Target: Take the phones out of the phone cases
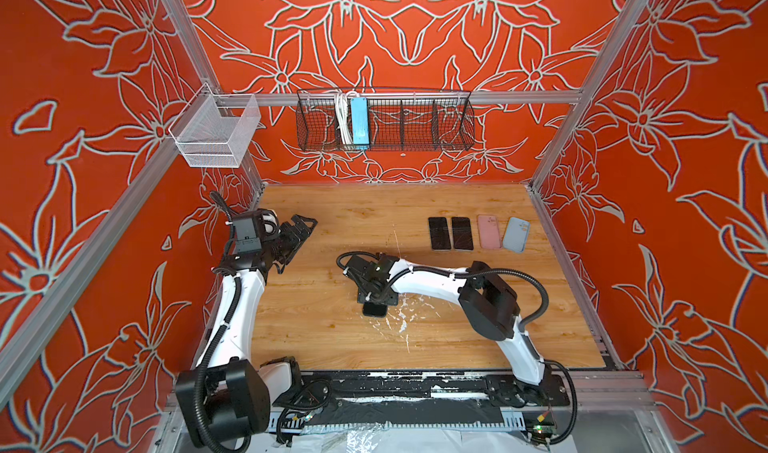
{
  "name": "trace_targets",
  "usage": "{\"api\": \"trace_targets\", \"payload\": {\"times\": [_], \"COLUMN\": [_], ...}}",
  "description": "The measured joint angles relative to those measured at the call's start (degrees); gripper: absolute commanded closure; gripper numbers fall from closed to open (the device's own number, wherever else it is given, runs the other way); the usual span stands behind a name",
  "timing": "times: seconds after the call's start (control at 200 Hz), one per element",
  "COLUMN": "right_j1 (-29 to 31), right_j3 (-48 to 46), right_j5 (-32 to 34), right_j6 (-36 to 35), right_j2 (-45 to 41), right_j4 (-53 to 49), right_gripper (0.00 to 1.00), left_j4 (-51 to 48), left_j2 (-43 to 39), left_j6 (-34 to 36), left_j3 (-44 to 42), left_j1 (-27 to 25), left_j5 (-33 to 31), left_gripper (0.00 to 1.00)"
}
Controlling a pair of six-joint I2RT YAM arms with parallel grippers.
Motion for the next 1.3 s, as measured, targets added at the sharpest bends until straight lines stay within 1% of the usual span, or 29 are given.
{"api": "trace_targets", "payload": {"times": [0.11, 0.245, 0.325, 0.385, 0.405, 0.46, 0.505, 0.585, 0.681, 0.796, 0.911, 1.181, 1.301], "right_j1": [-1.97, -4.44, -5.68, -6.12, -6.14, -6.10, -5.95, -5.62, -4.94, -3.21, -1.44, 0.44, 0.52], "right_j3": [-2.08, -5.57, -6.56, -6.58, -6.58, -6.58, -6.58, -6.58, -6.54, -4.59, -1.88, 0.87, 1.95], "right_j5": [0.35, 0.35, 0.35, 0.35, 0.37, 0.11, -0.04, -0.46, -0.59, -0.68, -0.94, -1.40, -1.27], "right_j6": [-3.32, -6.34, -7.63, -8.57, -9.09, -9.22, -9.86, -8.94, -7.65, -6.21, -4.98, -3.23, -2.38], "right_j2": [-2.60, -5.46, -6.38, -6.47, -6.49, -6.47, -6.49, -6.49, -6.47, -6.03, -4.96, -1.16, 0.66], "right_j4": [1.38, 4.02, 4.44, 4.72, 4.83, 4.85, 4.74, 4.35, 3.32, 0.72, 0.20, -1.68, -3.02], "right_gripper": [0.65, 0.65, 0.57, 0.52, 0.49, 0.35, 0.29, 0.20, 0.16, 0.15, 0.14, 0.15, 0.16], "left_j4": [0.11, 1.03, 1.22, 1.33, 1.31, 1.31, 1.42, 1.11, 0.61, 0.59, 0.42, 0.37, 0.39], "left_j2": [-1.49, -1.68, -0.92, -0.39, -0.31, -0.35, -0.61, -1.25, -1.42, -1.38, -1.05, -0.98, -0.98], "left_j6": [0.00, -0.13, -0.28, -0.37, -0.44, -0.48, -0.44, -0.13, 0.72, 1.14, 1.25, 0.61, 0.57], "left_j3": [-1.99, -6.10, -8.11, -9.18, -9.42, -9.70, -9.68, -8.90, -6.71, -5.03, -4.87, -4.96, -4.96], "left_j1": [-3.87, -10.32, -13.20, -13.94, -14.01, -14.03, -14.03, -14.01, -14.01, -13.77, -12.52, -4.61, -2.75], "left_j5": [0.50, 0.02, -0.35, -0.68, -0.85, -1.84, -2.84, -4.55, -6.25, -7.30, -7.48, -5.86, -4.90], "left_gripper": [0.03, 0.03, 0.03, 0.03, 0.03, 0.03, 0.03, 0.03, 0.03, 0.03, 0.03, 0.03, 0.03]}}
